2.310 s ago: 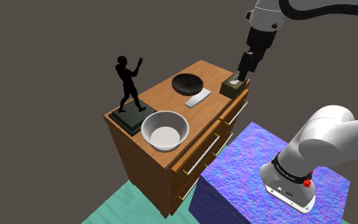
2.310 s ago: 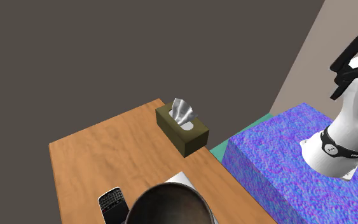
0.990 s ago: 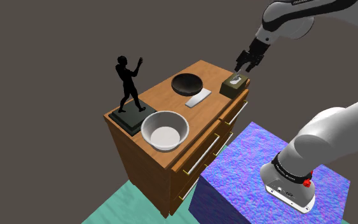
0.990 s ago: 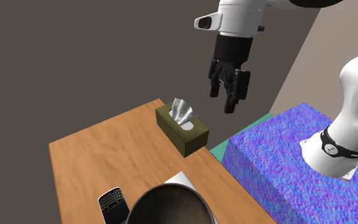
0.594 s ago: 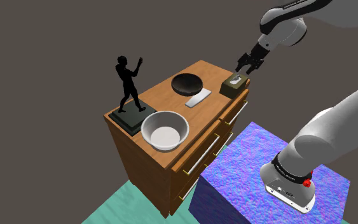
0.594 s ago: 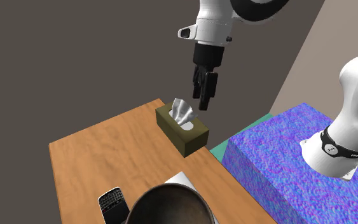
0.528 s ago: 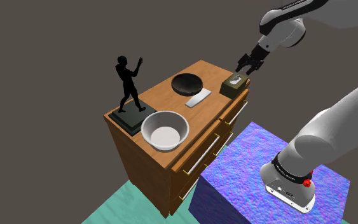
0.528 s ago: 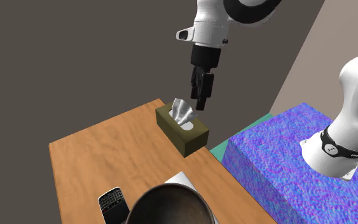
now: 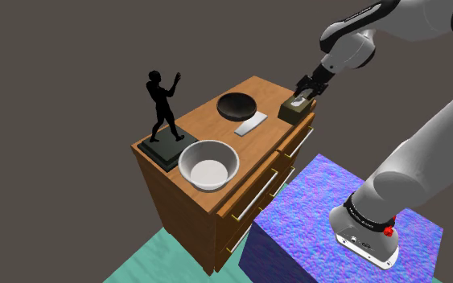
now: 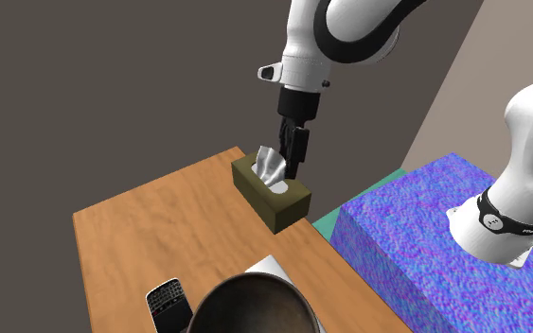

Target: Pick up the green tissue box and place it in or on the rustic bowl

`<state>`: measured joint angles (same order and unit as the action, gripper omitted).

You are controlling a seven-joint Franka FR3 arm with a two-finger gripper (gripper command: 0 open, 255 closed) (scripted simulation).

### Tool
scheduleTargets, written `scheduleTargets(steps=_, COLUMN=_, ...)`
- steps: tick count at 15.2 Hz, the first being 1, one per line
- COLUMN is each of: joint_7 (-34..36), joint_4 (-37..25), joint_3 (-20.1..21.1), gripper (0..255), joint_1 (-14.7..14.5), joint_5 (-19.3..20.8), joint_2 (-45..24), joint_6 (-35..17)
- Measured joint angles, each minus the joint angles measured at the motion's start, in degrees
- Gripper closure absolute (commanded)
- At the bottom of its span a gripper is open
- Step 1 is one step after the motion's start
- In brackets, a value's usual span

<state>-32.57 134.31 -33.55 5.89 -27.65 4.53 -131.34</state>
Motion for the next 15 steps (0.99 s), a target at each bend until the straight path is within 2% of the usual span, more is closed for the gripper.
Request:
scheduleTargets(steps=6, joint_7=-0.35, joint_4=-0.03, joint_3=0.1, gripper=0, joint_1=-0.22, joint_5=-0.73, joint_2=-0.66, joint_6=-0.49)
scheduleTargets(steps=7, joint_7=-0.35, joint_4=-0.03, joint_3=0.1, gripper=255, joint_1=-0.22, joint_5=-0.73, joint_2=-0.66, joint_6=-0.49)
scheduleTargets(steps=15, joint_7=-0.58, joint_4=0.01, joint_3=0.16, gripper=255, joint_1=-0.26, joint_5=-0.89, joint_2=-0.46, joint_6=-0.43)
